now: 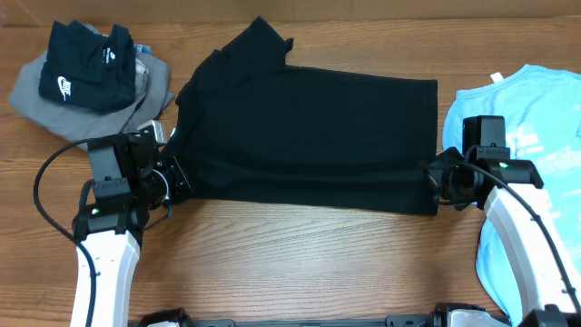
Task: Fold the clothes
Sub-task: 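Lift the bottom hem with both grippers and fold it up toward the collar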
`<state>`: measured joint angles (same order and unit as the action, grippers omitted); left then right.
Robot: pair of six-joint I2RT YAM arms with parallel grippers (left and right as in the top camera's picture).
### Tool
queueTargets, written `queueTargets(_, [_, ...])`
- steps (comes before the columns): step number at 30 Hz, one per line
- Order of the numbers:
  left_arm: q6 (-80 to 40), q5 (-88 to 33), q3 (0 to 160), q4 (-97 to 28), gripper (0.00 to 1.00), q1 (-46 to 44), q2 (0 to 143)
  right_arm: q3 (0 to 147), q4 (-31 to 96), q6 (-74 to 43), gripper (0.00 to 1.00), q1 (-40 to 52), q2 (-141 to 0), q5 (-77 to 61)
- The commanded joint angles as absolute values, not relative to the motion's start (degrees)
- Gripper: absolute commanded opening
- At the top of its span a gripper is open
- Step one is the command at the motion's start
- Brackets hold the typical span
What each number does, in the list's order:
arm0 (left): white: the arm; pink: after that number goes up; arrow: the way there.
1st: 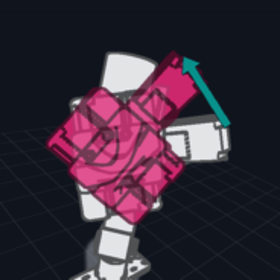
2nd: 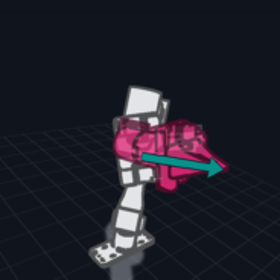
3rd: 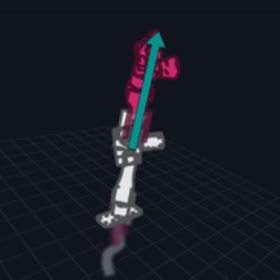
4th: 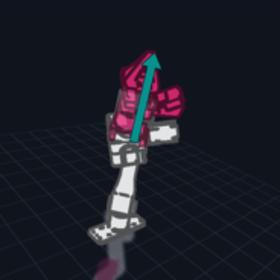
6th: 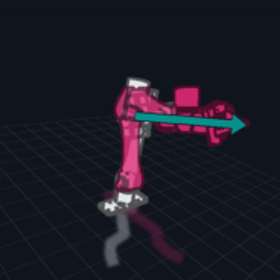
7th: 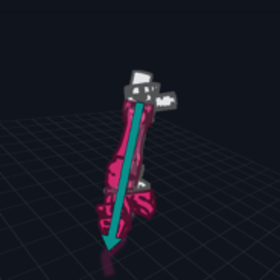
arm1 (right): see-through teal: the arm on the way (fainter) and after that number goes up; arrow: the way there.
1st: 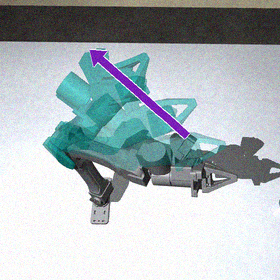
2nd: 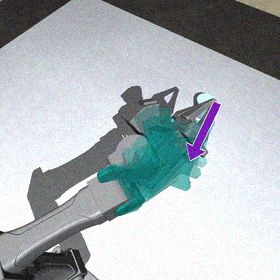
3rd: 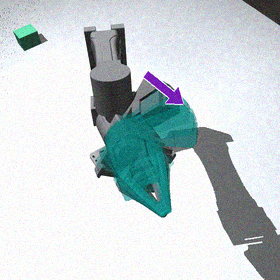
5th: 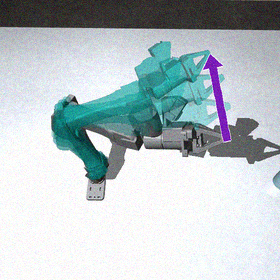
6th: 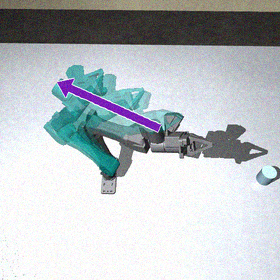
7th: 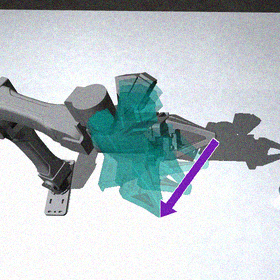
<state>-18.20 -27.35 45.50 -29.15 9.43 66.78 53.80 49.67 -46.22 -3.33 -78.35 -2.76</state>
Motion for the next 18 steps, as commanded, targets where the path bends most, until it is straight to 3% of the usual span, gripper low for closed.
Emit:
queueTargets(1, [-17.10, -26.57, 46.72, -27.51, 0.09, 9.67, 69.10, 54.76, 48.34, -45.60, 0.07, -3.51, -80.36, -2.68])
queueTargets(12, [-18.90, -27.07, 46.72, -19.62, 0.16, 7.99, 73.78, 54.76, 42.06, -43.24, 0.07, -3.51, -84.47, -2.79])
queueTargets(18, [-16.29, -28.45, 46.72, -26.59, 0.43, 5.15, 74.30, 54.76, 42.06, -43.24, 0.07, -3.51, -84.90, -3.14])
